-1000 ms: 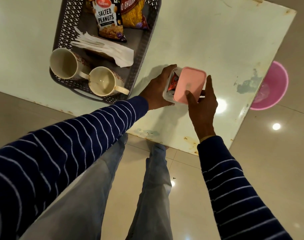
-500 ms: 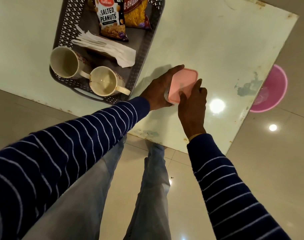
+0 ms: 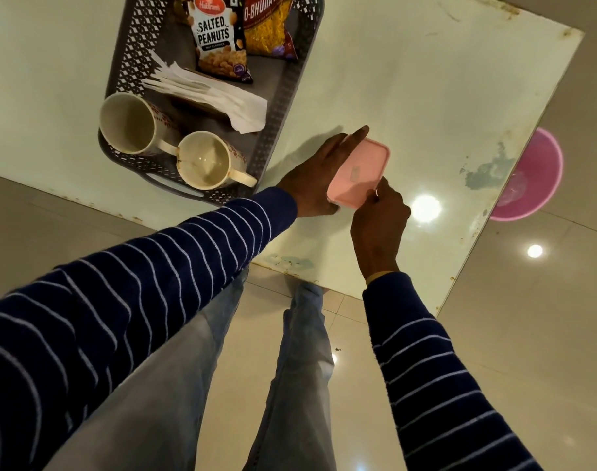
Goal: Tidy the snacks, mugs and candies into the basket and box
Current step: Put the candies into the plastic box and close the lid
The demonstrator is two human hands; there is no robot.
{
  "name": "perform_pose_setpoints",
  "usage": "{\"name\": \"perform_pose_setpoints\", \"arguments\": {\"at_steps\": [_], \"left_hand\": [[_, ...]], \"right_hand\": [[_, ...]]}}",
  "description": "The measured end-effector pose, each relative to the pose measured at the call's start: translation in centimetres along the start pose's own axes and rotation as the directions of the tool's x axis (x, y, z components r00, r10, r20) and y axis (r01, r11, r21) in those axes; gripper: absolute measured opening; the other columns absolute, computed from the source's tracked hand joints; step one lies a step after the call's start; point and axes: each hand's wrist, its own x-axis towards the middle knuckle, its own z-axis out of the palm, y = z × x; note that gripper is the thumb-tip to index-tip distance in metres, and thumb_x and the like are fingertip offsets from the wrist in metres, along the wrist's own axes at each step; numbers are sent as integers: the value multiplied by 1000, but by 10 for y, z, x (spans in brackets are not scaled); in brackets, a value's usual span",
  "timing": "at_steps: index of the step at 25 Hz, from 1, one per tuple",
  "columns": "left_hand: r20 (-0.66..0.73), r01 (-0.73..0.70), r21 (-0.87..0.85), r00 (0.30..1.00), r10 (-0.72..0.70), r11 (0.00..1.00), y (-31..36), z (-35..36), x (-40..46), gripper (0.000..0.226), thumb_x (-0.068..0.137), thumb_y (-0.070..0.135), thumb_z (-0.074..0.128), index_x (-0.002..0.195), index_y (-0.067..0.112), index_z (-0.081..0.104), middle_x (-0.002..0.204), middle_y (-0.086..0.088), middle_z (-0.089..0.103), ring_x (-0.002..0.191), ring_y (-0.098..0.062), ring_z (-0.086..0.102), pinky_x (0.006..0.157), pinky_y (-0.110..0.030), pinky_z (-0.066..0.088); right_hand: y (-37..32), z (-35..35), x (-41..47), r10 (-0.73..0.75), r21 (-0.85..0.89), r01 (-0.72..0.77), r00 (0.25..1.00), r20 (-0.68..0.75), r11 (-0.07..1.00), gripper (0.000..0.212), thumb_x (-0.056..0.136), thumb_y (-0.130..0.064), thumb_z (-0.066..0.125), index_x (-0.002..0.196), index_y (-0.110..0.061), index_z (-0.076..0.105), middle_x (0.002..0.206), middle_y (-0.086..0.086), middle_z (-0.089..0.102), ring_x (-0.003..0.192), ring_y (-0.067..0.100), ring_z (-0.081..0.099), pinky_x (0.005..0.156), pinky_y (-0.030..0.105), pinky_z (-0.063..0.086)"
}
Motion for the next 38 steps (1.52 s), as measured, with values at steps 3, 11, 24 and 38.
{"name": "perform_pose_setpoints", "arguments": {"at_steps": [3, 11, 24, 38], "left_hand": [[29, -21, -62, 999, 22, 998, 0, -5, -2, 139, 53, 45, 92, 155, 24, 0, 157, -5, 17, 143, -26, 22, 109, -42, 32], [81, 7, -37, 997, -4, 999, -2, -13, -4, 137, 50, 43, 95, 155, 27, 8, 156, -4, 25, 143, -24, 25, 114, -45, 33], [26, -24, 146, 999, 20, 989, 8, -18, -1, 131, 45, 40, 96, 151, 16, 23, 159, -4, 24, 149, -28, 13, 116, -47, 28], [39, 32, 147, 999, -38, 989, 18, -25, -5, 133, 39, 29, 99, 149, 20, 25, 152, -1, 34, 135, -26, 40, 102, -44, 48]], "right_hand": [[9, -2, -5, 33, 221, -33, 999, 7, 975, 28, 91, 9, 47, 104, -3, 69, 70, 17, 61, 61, 18, 49, 66, 27, 45], [17, 8, -11, 129, 330, -121, 992, -5, 936, 45, 93, 4, 57, 135, -12, 58, 101, 13, 71, 87, 32, 68, 85, 46, 58], [28, 3, -9, 182, 486, -191, 981, 66, 853, 35, 94, -17, 64, 129, -16, 63, 83, 4, 73, 71, 23, 70, 81, 39, 61], [12, -21, 67, 151, 594, -260, 962, 227, 762, 21, 88, -9, 70, 106, 0, 73, 101, 19, 73, 101, 36, 69, 89, 45, 58]]}}
